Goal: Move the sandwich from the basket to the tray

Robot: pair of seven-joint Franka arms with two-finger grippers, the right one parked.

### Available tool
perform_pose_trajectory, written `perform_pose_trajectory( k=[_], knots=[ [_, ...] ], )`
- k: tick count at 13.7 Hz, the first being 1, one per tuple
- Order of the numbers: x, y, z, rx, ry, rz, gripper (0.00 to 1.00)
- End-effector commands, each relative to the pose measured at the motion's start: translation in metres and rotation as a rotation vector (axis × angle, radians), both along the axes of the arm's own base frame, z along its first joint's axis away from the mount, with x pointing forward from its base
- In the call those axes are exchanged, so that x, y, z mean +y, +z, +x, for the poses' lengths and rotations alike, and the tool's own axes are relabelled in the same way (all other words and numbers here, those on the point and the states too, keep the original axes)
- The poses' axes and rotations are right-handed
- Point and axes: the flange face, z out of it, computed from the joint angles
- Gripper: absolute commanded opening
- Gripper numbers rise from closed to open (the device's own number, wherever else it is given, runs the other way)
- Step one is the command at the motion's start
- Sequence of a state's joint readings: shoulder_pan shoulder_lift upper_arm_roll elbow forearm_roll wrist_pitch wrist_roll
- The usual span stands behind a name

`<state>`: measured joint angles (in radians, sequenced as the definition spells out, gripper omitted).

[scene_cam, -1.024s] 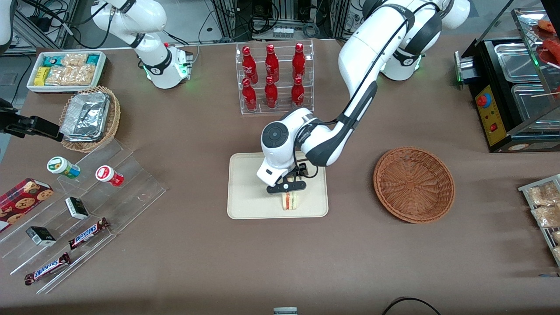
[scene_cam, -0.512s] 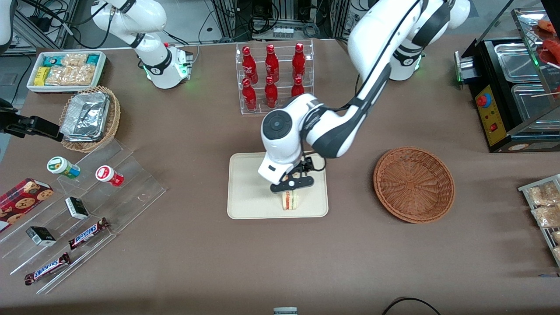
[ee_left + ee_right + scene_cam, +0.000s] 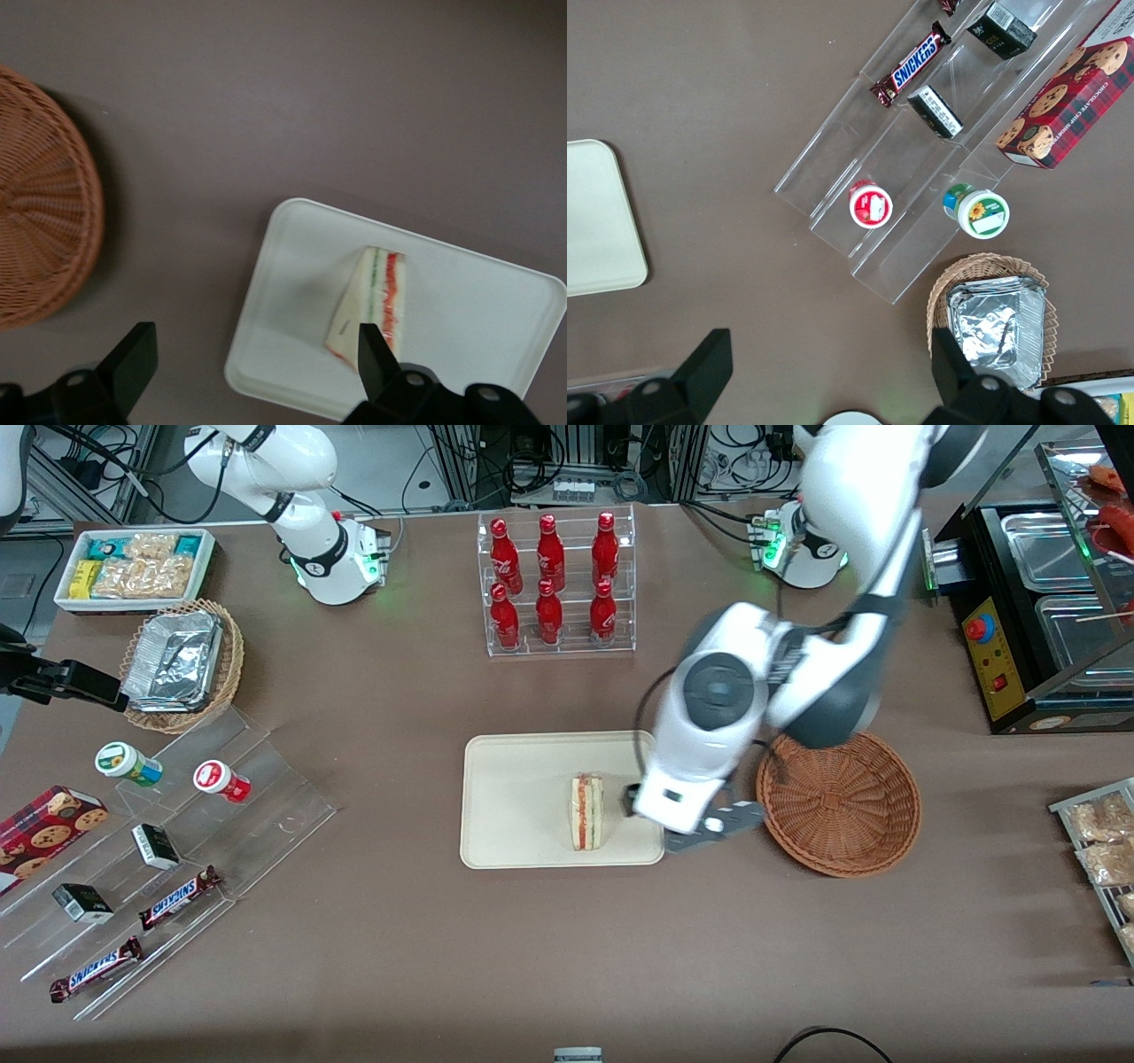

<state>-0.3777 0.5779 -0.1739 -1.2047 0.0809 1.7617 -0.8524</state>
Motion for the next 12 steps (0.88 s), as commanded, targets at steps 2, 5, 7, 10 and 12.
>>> perform_pose_trajectory(
  k=[2,5,7,10,12],
  knots=[
    [0.089,0.039,-0.004,0.082,-0.040,0.000,1.00],
    [0.150,0.076,-0.009,0.134,-0.065,-0.023,1.00],
    [0.185,0.102,-0.021,0.173,-0.099,-0.027,1.00],
    [0.237,0.146,-0.055,0.214,-0.243,-0.032,1.00],
    [0.250,0.167,-0.077,0.210,-0.423,-0.039,1.00]
  ],
)
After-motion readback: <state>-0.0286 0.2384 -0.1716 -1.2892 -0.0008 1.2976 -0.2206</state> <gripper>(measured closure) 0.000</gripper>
